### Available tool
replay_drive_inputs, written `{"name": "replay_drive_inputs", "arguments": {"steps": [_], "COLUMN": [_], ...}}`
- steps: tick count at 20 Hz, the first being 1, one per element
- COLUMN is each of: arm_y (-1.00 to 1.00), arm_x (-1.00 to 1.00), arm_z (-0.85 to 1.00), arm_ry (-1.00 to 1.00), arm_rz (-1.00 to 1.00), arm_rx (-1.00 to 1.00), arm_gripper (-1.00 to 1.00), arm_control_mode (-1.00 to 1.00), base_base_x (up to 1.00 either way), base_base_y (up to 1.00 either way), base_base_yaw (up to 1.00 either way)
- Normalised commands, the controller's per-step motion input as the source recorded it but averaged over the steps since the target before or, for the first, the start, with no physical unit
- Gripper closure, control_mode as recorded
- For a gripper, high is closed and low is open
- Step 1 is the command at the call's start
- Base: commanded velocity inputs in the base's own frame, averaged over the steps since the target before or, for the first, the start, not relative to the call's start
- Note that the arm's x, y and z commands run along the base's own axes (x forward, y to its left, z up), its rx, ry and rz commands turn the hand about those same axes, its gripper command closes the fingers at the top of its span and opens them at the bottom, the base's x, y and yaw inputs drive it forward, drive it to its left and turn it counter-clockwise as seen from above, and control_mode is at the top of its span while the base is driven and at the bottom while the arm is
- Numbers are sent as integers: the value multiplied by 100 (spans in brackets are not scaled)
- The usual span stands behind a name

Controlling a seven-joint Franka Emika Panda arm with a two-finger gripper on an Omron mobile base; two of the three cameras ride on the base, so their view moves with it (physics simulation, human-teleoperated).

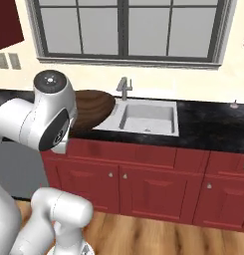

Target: Pick the mug and place it in the sink. Pick the bowl and place it in the open cabinet and then close the cabinet.

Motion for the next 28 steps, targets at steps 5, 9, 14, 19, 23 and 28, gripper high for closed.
{"name": "replay_drive_inputs", "arguments": {"steps": [5, 9, 14, 19, 23, 28], "arm_y": [0, 0, 0, 0, 0, 0], "arm_x": [0, 0, 0, 0, 0, 0], "arm_z": [0, 0, 0, 0, 0, 0], "arm_ry": [0, 0, 0, 0, 0, 0], "arm_rz": [0, 0, 0, 0, 0, 0], "arm_rx": [0, 0, 0, 0, 0, 0], "arm_gripper": [100, 100, 100, 100, 100, 100], "arm_control_mode": [100, 100, 100, 100, 100, 100], "base_base_x": [-100, -91, -48, -26, 9, 10], "base_base_y": [100, 100, 100, 100, 100, 88], "base_base_yaw": [-6, -3, 0, -1, -1, 0]}}
